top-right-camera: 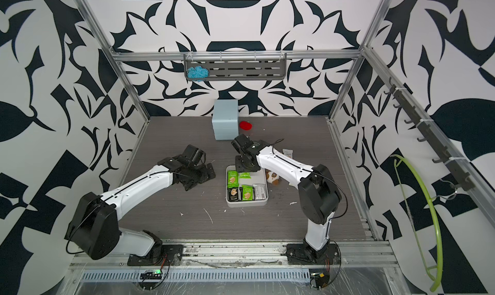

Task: Take the cookies out of the storage box
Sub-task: Pick up the cookie from the storage box, then place the cookie at the center of the board.

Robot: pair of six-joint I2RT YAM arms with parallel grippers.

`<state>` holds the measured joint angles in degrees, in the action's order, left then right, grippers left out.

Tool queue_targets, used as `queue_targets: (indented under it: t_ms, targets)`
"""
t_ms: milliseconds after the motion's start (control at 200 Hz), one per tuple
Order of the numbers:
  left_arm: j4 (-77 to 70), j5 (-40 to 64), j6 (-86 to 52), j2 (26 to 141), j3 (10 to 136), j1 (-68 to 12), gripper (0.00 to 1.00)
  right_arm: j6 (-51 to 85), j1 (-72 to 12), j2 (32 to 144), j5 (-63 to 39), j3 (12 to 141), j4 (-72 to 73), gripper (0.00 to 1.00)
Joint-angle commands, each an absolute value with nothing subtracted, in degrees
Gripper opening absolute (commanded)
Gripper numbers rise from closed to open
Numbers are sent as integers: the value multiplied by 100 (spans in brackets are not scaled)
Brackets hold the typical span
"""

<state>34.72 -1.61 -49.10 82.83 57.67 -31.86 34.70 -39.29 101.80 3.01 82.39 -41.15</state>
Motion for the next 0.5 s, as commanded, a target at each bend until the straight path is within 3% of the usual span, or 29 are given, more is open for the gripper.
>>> queue_targets:
  t_ms: [0,275,495]
  targets:
    - [3493,-55,-4891,8525,6189,-3296,99,3322,-3551,9706,311,8042,-4239,37]
    - [3571,60,-4887,9161,6926,-3586,99,2759,-1951,9136,244,7393,-4236,36]
    - [3578,149,-4863,9467,7193,-3596,99,2331,-615,9310,419,7085,-3978,35]
